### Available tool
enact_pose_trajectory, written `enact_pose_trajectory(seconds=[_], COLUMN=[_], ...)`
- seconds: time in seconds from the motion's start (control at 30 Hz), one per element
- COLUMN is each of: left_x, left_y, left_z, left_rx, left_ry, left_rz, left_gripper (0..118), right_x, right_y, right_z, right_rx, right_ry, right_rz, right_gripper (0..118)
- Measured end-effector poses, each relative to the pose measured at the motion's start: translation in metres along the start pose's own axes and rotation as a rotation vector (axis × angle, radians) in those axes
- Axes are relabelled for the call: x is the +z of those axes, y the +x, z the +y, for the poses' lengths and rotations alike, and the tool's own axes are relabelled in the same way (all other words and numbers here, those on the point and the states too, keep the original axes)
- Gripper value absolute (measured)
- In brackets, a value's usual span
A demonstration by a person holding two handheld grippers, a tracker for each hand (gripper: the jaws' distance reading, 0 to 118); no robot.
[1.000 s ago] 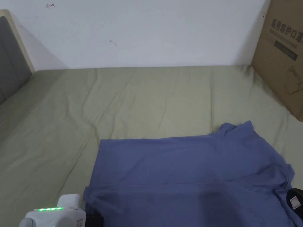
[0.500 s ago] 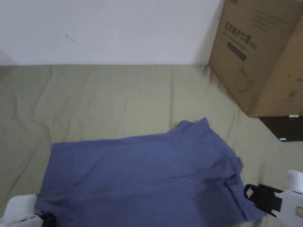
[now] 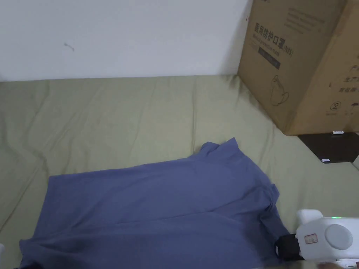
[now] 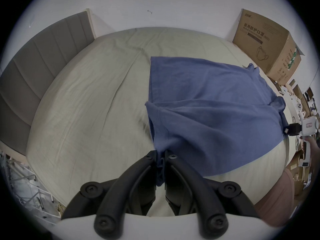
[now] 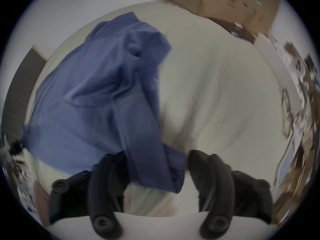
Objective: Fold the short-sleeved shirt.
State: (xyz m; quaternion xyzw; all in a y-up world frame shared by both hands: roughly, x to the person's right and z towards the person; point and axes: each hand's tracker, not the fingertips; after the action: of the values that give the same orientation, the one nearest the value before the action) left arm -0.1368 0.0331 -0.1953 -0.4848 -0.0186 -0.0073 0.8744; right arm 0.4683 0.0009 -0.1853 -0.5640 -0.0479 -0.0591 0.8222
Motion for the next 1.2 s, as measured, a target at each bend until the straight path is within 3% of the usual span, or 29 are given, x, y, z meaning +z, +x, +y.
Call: enact_pose_trajectory(seconds=[0.07, 0.13, 0.43, 0.57, 0.63, 0.7, 0.77, 0.8, 0.87, 0.9, 0.97, 1.1, 1.13, 1.17, 1.2], left_x=[-0.001, 0.003, 0.057, 0.069, 0.062, 0.055, 0.057, 0.061, 0.076, 0.085, 0.106, 0.139, 0.146, 0.156, 0.163], left_y=[0.002, 0.003, -0.02, -0.032, -0.039, -0.044, -0.049, -0.051, -0.059, -0.061, -0.059, -0.03, -0.022, -0.01, 0.0], left_z=[-0.001, 0.001, -0.017, -0.056, -0.075, -0.087, -0.089, -0.087, -0.08, -0.076, -0.06, -0.03, -0.023, -0.019, -0.017], left_rx=[-0.007, -0.012, -0.088, -0.035, -0.038, -0.025, -0.023, -0.006, 0.061, 0.079, 0.098, 0.098, 0.085, 0.074, 0.062], left_ry=[-0.003, 0.002, 0.03, -0.083, -0.117, -0.115, -0.082, -0.067, -0.019, 0.022, 0.103, 0.28, 0.331, 0.426, 0.508], left_rz=[0.007, 0.013, -0.003, -0.073, -0.106, -0.156, -0.133, -0.106, -0.113, -0.137, -0.153, -0.179, -0.201, -0.186, -0.172], left_gripper=[8, 8, 8, 8, 12, 32, 38, 60, 108, 118, 118, 117, 105, 81, 42], right_x=[0.011, 0.023, 0.097, 0.1, 0.091, 0.078, 0.078, 0.082, 0.099, 0.11, 0.128, 0.165, 0.175, 0.184, 0.191], right_y=[-0.005, -0.011, 0.004, 0.012, 0.003, 0.0, -0.001, -0.002, -0.002, -0.002, -0.014, -0.045, -0.056, -0.066, -0.075], right_z=[0.0, -0.001, -0.041, -0.077, -0.091, -0.1, -0.103, -0.102, -0.099, -0.098, -0.088, -0.076, -0.074, -0.075, -0.074], right_rx=[0.055, 0.116, 0.065, -0.036, -0.03, -0.027, -0.048, -0.063, -0.088, -0.116, -0.112, -0.086, -0.071, -0.065, -0.059], right_ry=[0.012, 0.043, 0.079, -0.005, -0.012, -0.015, 0.038, 0.053, 0.12, 0.188, 0.254, 0.441, 0.495, 0.568, 0.631], right_rz=[0.012, -0.047, 0.03, 0.094, 0.092, 0.093, 0.073, 0.064, 0.103, 0.131, 0.117, 0.212, 0.246, 0.276, 0.318], right_gripper=[18, 9, 8, 8, 9, 19, 24, 52, 117, 117, 117, 117, 115, 108, 87])
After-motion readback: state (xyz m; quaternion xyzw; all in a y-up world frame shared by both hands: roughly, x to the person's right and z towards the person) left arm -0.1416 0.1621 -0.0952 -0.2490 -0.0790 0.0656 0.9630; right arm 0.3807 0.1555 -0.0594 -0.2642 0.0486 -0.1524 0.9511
